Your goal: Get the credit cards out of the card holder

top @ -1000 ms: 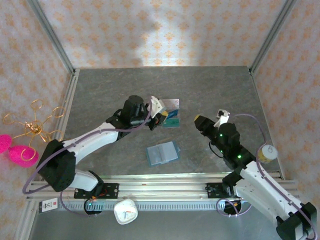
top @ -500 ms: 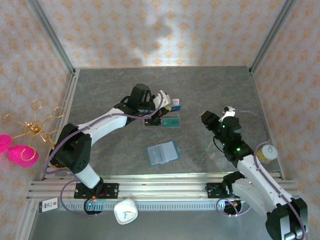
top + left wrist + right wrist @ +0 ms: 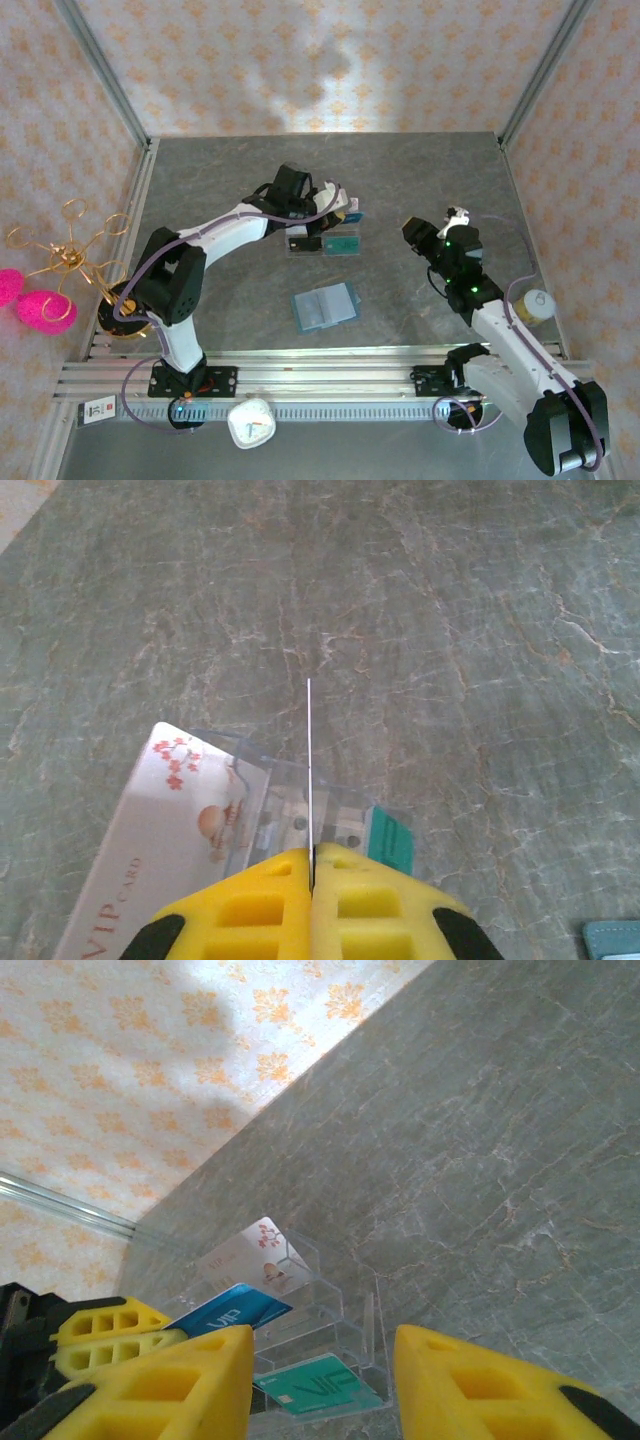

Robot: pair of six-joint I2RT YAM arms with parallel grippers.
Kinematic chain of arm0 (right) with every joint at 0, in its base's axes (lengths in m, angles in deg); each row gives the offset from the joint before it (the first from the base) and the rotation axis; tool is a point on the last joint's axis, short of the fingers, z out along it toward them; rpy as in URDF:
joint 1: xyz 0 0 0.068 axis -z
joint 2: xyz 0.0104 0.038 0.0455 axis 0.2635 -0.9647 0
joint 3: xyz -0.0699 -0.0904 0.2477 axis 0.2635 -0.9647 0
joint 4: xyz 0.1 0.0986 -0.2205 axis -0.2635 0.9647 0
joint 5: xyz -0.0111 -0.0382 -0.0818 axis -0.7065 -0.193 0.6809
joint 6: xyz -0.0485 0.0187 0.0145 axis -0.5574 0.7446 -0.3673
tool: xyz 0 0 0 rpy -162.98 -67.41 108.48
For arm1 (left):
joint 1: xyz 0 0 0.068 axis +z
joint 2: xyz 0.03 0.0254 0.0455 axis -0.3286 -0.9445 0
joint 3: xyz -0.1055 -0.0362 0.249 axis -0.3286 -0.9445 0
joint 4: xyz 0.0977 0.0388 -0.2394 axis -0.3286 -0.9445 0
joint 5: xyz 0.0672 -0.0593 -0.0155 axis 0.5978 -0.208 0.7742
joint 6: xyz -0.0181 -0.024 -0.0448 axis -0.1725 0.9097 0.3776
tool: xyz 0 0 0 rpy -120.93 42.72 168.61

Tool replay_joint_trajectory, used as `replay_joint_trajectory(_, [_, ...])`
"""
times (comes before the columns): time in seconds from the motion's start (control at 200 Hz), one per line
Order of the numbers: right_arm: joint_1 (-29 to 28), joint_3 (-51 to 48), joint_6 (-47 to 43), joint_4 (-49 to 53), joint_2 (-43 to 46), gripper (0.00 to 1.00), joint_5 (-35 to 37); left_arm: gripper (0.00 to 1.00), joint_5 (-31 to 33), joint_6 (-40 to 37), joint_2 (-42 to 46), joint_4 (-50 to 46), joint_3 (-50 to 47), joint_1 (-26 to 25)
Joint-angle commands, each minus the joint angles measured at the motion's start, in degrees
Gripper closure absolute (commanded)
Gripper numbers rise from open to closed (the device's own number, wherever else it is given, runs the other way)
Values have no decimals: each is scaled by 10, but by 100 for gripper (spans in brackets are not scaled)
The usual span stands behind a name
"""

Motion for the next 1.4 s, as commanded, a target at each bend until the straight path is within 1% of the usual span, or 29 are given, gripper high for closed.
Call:
replay_joint_trajectory(0.0, [3,17,-12,-17,4,60,-6,100,0,-25,-18,-28,31,5])
replay_joint_trajectory(0.31, [4,20,-13,-17,4,59,-9,100,-3,-45,-42,-62,64,16])
replay_joint_trajectory(0.42, [4,21,-14,-15,3,59,-7,100,-5,-62,-53,-97,91,16])
replay_joint_trajectory(0.471, [3,22,-14,-14,3,59,-6,100,-4,-73,-75,-115,101,17])
replay_joint_trajectory(0.561, [4,23,-15,-15,3,59,-7,100,-1,-80,-82,-125,107,18])
replay_joint_trajectory(0.826, [4,30,-16,-14,-2,59,-11,100,-6,-76,-92,-120,115,20])
replay_joint_trajectory(0.951, [4,28,-14,-14,0,59,-14,100,10,-51,-107,-139,140,20])
replay_joint_trajectory(0.991, [4,27,-14,-14,1,58,-16,94,11,-44,-111,-147,148,20])
replay_joint_trajectory(1.081, [4,27,-14,-17,2,57,-20,86,20,-21,-110,-137,146,20])
replay_joint_trajectory(1.241, [4,27,-16,-18,7,52,-32,81,26,9,-85,-88,110,20])
replay_joint_trajectory(1.316, [5,28,-19,-15,11,51,-33,81,37,26,-72,-69,100,20])
replay_joint_trajectory(1.382, [4,29,-21,-14,10,50,-41,81,32,47,-60,-42,88,21])
replay_joint_trajectory(1.392, [4,29,-22,-14,9,50,-43,81,31,51,-46,-33,85,20])
